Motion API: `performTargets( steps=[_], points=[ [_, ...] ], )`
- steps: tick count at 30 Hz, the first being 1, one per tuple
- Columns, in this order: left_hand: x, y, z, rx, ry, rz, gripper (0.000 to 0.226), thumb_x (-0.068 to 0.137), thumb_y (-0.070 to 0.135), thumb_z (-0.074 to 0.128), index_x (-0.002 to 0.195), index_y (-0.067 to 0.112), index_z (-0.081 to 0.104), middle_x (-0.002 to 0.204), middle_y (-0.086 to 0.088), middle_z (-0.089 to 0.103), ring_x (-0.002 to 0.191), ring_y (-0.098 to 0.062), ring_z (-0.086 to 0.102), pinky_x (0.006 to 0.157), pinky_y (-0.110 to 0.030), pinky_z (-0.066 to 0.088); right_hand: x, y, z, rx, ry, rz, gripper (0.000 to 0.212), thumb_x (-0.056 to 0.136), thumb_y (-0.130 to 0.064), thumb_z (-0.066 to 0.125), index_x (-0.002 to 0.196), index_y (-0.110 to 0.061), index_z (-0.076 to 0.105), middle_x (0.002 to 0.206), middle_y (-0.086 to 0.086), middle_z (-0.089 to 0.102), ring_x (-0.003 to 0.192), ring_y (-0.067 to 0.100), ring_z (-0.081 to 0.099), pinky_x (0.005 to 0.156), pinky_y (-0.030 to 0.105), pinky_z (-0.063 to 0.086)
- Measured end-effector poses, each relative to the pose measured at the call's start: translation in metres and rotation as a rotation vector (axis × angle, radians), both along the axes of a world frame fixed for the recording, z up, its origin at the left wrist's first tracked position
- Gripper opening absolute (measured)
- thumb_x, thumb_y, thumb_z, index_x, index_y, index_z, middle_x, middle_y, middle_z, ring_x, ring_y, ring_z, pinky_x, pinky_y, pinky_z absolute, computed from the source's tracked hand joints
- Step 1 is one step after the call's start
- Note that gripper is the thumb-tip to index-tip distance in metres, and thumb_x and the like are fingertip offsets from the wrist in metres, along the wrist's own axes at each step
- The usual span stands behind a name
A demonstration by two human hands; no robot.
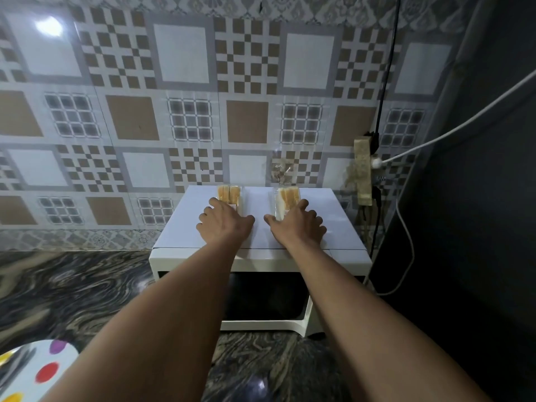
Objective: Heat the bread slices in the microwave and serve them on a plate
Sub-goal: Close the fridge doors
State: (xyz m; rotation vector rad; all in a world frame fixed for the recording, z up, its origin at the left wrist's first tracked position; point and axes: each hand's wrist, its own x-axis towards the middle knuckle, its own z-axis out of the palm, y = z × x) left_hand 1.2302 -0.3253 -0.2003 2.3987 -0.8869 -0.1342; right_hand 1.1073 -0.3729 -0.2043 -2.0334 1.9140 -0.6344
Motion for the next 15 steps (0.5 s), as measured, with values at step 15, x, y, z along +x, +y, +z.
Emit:
performTargets(
  steps=[15],
  points=[
    [-0.024, 0.073, 0.055, -0.169, -0.321, -0.260, 0.074, 0.097, 0.061, 0.040, 0.152, 0.011, 0.030, 0.155, -0.018, 0.036, 0.145, -0.036, 0.029, 0.118, -0.052, 0.026, -0.060, 0.054, 0.061, -0.146, 0.041, 0.117, 0.077, 0.097, -0.059, 0.042, 0.151, -0.007, 0.024, 0.147, 0.018, 0.042, 0.131, 0.037, 0.043, 0.102, 0.050, 0.040]
  ],
)
